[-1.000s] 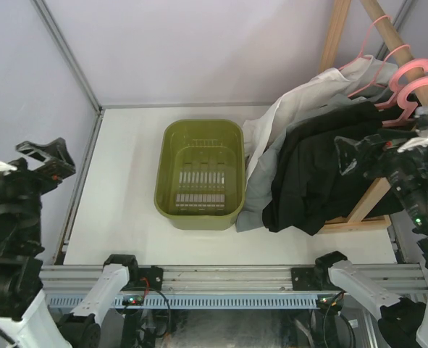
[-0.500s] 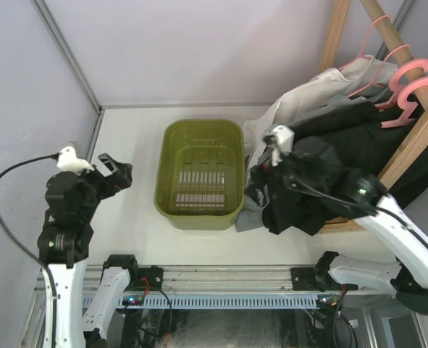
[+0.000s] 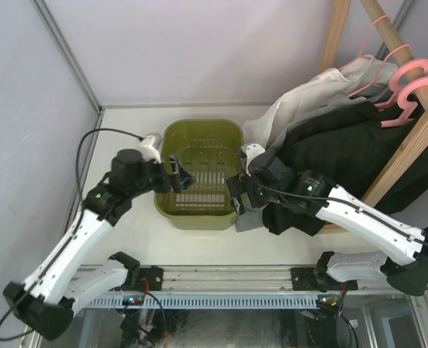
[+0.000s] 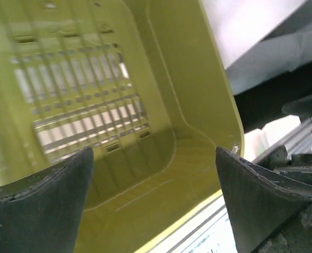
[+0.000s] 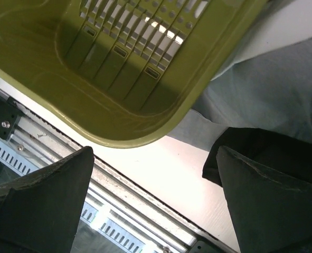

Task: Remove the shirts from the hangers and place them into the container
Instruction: Move the bin to the center of the board.

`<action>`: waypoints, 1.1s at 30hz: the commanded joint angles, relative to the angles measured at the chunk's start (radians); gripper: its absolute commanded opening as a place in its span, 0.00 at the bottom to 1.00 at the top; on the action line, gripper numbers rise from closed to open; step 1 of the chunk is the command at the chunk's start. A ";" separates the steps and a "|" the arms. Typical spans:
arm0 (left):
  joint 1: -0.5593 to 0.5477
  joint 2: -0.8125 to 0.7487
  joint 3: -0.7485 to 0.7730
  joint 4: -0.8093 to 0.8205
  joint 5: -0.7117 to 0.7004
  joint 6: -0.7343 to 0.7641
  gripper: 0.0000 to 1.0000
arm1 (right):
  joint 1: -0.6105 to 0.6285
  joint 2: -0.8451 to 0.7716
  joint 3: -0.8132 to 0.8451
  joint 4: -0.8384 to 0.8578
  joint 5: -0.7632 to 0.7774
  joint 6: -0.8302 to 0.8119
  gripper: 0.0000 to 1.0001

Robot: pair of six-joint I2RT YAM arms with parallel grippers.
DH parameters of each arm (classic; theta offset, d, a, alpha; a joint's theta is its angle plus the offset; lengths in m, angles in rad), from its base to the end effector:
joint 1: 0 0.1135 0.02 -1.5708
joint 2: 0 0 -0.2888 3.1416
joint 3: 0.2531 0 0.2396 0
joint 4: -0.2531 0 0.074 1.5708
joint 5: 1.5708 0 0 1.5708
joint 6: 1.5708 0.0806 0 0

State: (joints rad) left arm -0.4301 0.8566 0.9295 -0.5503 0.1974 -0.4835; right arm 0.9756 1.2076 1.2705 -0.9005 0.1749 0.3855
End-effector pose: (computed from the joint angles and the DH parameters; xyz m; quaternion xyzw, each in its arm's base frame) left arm 0.1695 -0.0952 0.3381 0.0285 0.8512 -0.3037 0.4272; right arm 0.1505 0.1973 0.3440 -0.2405 0.8989 0.1613 0.3288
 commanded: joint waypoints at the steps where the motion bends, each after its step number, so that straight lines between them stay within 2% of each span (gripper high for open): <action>1: -0.093 0.123 0.015 0.173 0.079 -0.032 1.00 | -0.064 -0.088 -0.026 0.110 -0.019 0.079 1.00; 4: -0.118 0.242 0.053 0.170 0.061 -0.032 1.00 | -0.104 -0.140 -0.063 0.155 -0.049 0.085 1.00; 8: -0.105 0.361 0.081 0.154 -0.081 -0.059 1.00 | -0.136 -0.185 -0.083 0.199 -0.124 0.071 1.00; 11: -0.013 0.438 0.088 0.173 -0.088 -0.082 1.00 | -0.144 -0.188 -0.085 0.191 -0.154 0.076 1.00; 15: 0.106 0.520 0.136 0.092 -0.198 -0.088 1.00 | -0.145 -0.188 -0.086 0.164 -0.161 0.081 1.00; 19: 0.176 0.507 0.145 0.021 -0.338 -0.091 1.00 | -0.147 -0.200 -0.085 0.131 -0.133 0.089 1.00; 25: 0.311 0.403 0.030 0.025 -0.400 -0.136 1.00 | -0.149 -0.207 -0.085 0.077 -0.076 0.069 1.00; 28: 0.343 0.360 0.000 0.038 -0.402 -0.145 1.00 | -0.152 -0.210 -0.094 0.065 -0.071 0.060 1.00; 33: 0.282 0.355 0.045 0.169 -0.169 -0.007 1.00 | -0.155 -0.208 -0.095 0.067 -0.090 0.056 1.00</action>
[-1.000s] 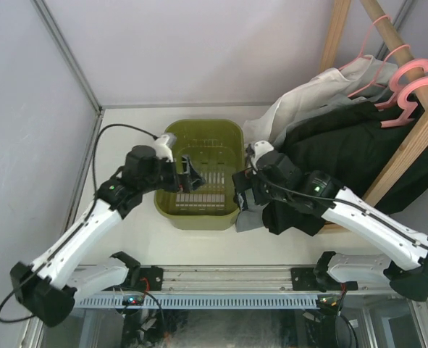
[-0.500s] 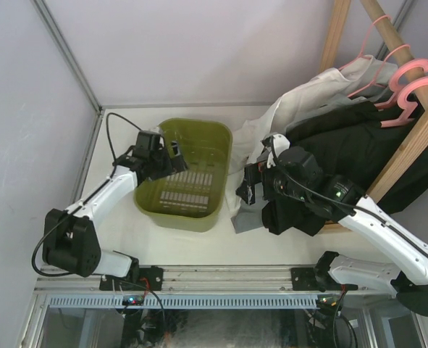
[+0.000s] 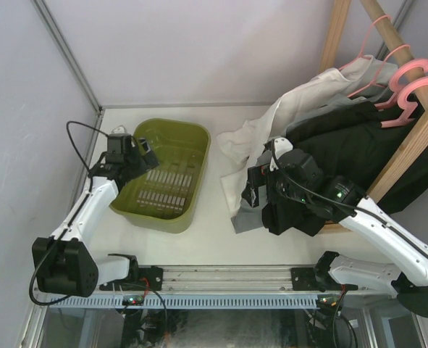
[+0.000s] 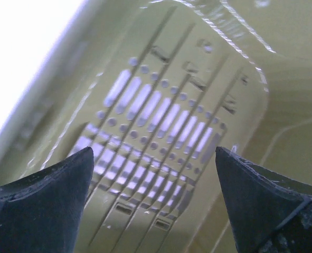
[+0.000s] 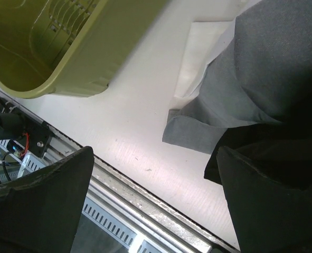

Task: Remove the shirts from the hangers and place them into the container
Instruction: Move the bin to the center of the board, then move the clothesline to the corner of the board.

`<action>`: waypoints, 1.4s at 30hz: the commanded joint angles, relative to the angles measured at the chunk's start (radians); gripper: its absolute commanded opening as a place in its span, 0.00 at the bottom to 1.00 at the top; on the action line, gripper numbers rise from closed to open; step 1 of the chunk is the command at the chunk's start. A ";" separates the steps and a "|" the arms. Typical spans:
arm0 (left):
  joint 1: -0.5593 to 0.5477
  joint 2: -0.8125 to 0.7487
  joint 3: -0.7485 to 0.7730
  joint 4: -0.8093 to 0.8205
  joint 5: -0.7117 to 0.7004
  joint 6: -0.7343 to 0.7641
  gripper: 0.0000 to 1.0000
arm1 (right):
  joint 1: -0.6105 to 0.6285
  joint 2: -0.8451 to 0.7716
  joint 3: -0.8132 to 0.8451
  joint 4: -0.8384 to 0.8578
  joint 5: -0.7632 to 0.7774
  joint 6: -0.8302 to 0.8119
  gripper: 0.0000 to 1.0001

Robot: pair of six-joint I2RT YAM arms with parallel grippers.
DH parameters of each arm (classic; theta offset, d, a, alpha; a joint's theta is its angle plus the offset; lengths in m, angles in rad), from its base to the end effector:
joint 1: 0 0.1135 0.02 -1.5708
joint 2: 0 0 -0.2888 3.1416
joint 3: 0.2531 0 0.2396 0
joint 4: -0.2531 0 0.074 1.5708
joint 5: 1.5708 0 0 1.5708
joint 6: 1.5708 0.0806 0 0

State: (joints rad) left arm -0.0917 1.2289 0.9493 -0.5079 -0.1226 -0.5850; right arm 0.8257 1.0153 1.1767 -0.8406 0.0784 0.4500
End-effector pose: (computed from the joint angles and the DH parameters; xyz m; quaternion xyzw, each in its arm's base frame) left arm 0.2711 -0.0150 0.2701 -0.2479 0.8889 -0.0731 0.3782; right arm 0.1451 0.1479 0.3584 -0.1518 0.8889 0.2281 0.3672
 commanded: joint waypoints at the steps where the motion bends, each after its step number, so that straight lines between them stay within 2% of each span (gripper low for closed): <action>1: -0.084 -0.004 0.046 0.152 0.183 0.124 1.00 | -0.005 -0.018 -0.003 0.011 -0.002 -0.011 1.00; 5: -0.127 0.158 0.210 0.135 0.236 0.127 1.00 | -0.005 -0.034 -0.008 0.025 -0.021 0.002 1.00; 10: -0.118 0.504 0.590 -0.144 0.089 0.180 1.00 | -0.003 -0.069 -0.015 0.026 -0.031 0.031 1.00; 13: -0.072 0.656 0.767 -0.218 0.039 0.165 1.00 | -0.001 -0.088 -0.015 0.024 -0.038 0.041 1.00; 15: -0.027 0.702 0.836 -0.237 0.022 0.136 0.99 | 0.002 -0.105 -0.015 0.011 -0.033 0.046 1.00; 19: 0.037 0.701 0.870 -0.187 0.013 0.112 0.99 | 0.006 -0.148 -0.051 -0.031 0.024 0.061 1.00; 21: 0.052 0.705 0.903 -0.218 0.011 0.112 0.99 | 0.006 -0.156 -0.063 -0.084 0.081 0.079 1.00; 23: 0.054 0.690 0.894 -0.218 -0.013 0.123 1.00 | 0.009 -0.170 -0.076 -0.138 0.157 0.106 1.00; 26: 0.059 0.652 0.839 -0.206 0.009 0.112 1.00 | 0.016 -0.212 -0.105 -0.171 0.168 0.123 1.00; 29: 0.051 0.557 0.740 -0.134 0.074 0.104 1.00 | 0.018 -0.279 -0.149 -0.149 0.103 0.115 1.00; 33: 0.017 0.417 0.628 -0.035 0.160 0.113 1.00 | 0.026 -0.378 -0.175 -0.075 -0.074 0.067 1.00; 42: -0.076 0.201 0.453 0.035 0.200 0.102 1.00 | 0.029 -0.529 -0.156 -0.038 -0.224 0.049 1.00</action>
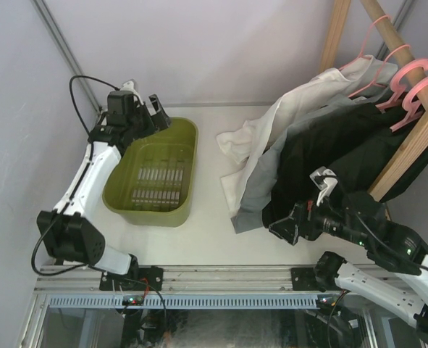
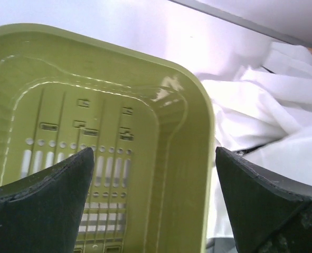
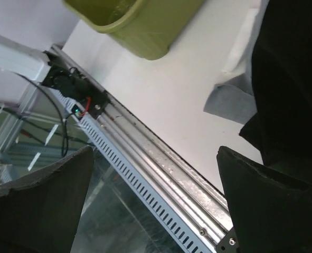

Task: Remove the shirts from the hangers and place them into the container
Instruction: Move the clothesline to the corner of the board.

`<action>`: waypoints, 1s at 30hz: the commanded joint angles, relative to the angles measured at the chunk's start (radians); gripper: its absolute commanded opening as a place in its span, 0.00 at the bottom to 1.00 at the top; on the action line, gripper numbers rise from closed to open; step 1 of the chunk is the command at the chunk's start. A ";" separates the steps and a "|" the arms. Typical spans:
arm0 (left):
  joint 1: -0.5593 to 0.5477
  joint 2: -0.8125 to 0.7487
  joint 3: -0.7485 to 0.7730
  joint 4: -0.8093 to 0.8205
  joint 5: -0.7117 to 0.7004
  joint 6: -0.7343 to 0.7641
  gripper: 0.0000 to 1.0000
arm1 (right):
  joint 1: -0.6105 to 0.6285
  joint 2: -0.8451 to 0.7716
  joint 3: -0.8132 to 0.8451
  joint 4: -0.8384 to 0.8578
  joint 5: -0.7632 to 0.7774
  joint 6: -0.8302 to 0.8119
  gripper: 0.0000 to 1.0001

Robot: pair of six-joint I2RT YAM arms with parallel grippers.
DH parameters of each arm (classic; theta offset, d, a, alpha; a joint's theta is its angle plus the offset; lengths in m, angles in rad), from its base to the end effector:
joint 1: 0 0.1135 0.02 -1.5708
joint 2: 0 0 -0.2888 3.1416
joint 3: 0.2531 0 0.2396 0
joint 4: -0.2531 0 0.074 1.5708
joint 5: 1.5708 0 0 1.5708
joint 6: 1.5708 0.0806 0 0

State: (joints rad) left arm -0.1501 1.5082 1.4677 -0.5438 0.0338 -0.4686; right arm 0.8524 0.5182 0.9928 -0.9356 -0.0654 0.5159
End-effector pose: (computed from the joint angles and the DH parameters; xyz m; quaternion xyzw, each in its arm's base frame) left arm 0.3605 -0.0573 0.3670 -0.1317 0.8708 -0.1583 0.4464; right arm 0.0529 0.0685 0.3472 -0.1592 0.8346 0.3543 0.3905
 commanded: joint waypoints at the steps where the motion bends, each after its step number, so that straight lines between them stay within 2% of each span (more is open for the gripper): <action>1: -0.026 -0.095 -0.078 0.072 0.050 -0.014 1.00 | 0.002 -0.045 0.039 0.032 -0.031 0.005 1.00; 4: -0.053 -0.133 -0.103 0.070 0.074 0.004 1.00 | 0.002 -0.101 0.050 -0.098 0.168 0.120 1.00; 6: -0.076 -0.152 -0.117 0.071 0.101 0.007 1.00 | 0.002 -0.146 0.051 -0.126 0.163 0.125 1.00; 8: -0.113 -0.173 -0.132 0.087 0.120 0.010 1.00 | 0.002 -0.181 0.056 -0.074 0.073 0.104 1.00; 14: -0.237 -0.185 -0.114 0.112 0.160 0.020 1.00 | 0.002 -0.137 0.076 0.191 -0.423 0.117 1.00; 18: -0.277 -0.183 -0.103 0.125 0.161 0.003 1.00 | 0.002 -0.039 0.112 0.221 -0.584 0.093 1.00; 21: -0.291 -0.195 -0.098 0.121 0.170 0.003 1.00 | 0.004 0.011 0.164 0.083 -0.541 0.029 1.00; 24: -0.315 -0.220 -0.104 0.120 0.184 0.006 1.00 | 0.003 0.027 0.266 -0.200 -0.306 -0.047 1.00; 26: -0.328 -0.237 -0.108 0.117 0.194 0.015 1.00 | 0.003 0.023 0.304 -0.348 -0.181 -0.039 1.00; 30: -0.396 -0.259 -0.098 0.106 0.199 0.029 1.00 | 0.004 0.011 0.313 -0.437 -0.191 -0.012 1.00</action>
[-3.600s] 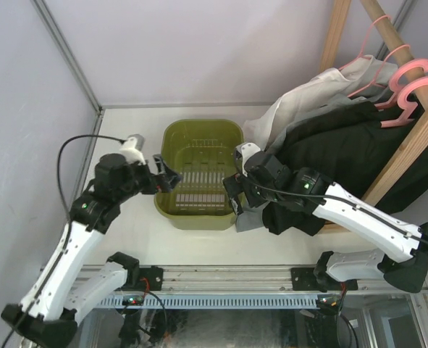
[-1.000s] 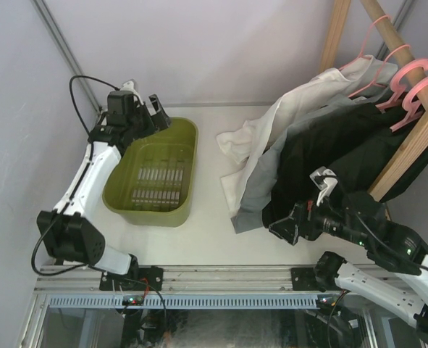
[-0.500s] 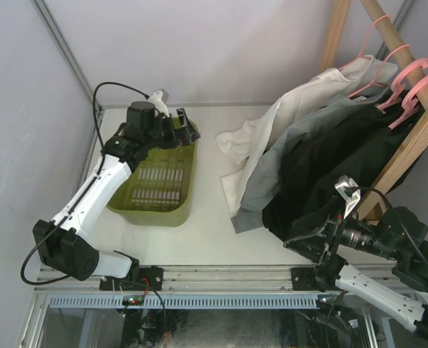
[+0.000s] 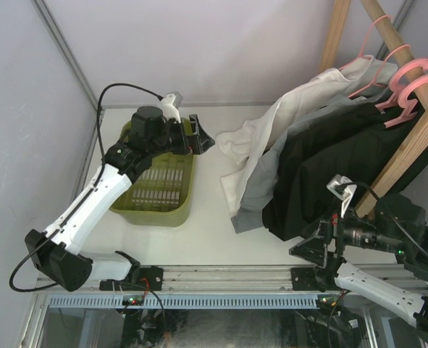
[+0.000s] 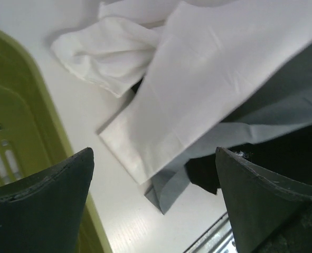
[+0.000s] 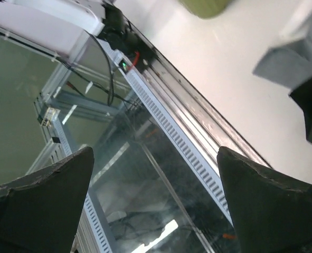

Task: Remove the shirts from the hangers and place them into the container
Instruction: Move the clothesline to the corner of the board.

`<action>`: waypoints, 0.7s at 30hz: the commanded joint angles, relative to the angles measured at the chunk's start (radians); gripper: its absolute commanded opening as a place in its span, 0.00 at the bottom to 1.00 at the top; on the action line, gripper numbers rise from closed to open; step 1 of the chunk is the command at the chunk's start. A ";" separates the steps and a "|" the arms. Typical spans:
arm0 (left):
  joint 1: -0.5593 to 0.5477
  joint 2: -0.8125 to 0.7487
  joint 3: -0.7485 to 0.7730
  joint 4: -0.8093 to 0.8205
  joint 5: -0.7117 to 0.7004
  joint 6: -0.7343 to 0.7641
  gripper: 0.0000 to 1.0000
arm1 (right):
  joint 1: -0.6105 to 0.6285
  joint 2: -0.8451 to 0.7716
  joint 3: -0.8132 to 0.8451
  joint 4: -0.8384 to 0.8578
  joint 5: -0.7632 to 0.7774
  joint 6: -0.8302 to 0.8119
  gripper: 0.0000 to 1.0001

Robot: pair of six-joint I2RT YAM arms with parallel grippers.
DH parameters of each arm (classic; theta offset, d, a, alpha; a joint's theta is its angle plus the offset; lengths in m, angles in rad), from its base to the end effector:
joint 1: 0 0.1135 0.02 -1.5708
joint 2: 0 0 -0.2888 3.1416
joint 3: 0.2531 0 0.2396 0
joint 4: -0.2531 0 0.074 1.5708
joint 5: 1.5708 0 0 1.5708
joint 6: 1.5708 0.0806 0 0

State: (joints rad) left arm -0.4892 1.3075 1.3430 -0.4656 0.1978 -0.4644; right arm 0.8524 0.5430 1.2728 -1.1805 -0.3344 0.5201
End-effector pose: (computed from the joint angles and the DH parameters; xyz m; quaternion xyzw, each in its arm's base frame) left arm 0.2694 -0.1614 0.3967 0.0637 0.8369 -0.3204 0.4392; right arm 0.0069 0.0481 0.3967 -0.2254 0.8093 0.4410 0.3159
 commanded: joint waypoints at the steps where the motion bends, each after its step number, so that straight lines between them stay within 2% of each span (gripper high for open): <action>1: -0.075 -0.063 0.031 0.031 0.027 0.032 1.00 | 0.004 -0.011 0.033 -0.208 0.062 -0.015 1.00; 3: -0.123 -0.079 0.037 0.052 0.019 0.046 1.00 | 0.004 -0.001 0.038 -0.261 0.124 0.011 1.00; 7: -0.219 -0.094 0.057 0.081 -0.023 0.086 1.00 | 0.003 0.044 0.038 -0.416 0.517 0.145 1.00; 10: -0.271 -0.092 0.058 0.107 -0.048 0.098 1.00 | -0.005 0.051 -0.017 -0.403 0.732 0.294 1.00; 13: -0.298 -0.079 0.059 0.107 -0.052 0.088 1.00 | -0.011 0.044 -0.051 -0.418 0.865 0.449 1.00; 17: -0.331 -0.066 0.054 0.118 -0.060 0.078 1.00 | -0.034 -0.004 -0.175 -0.413 1.024 0.661 1.00; 21: -0.360 -0.052 0.071 0.122 -0.057 0.079 1.00 | -0.053 -0.023 -0.239 -0.350 1.134 0.704 1.00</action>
State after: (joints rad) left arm -0.8207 1.2457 1.3464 -0.3950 0.1520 -0.3992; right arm 0.8173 0.5350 1.0660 -1.5780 0.5838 1.0698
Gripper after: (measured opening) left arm 0.996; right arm 0.997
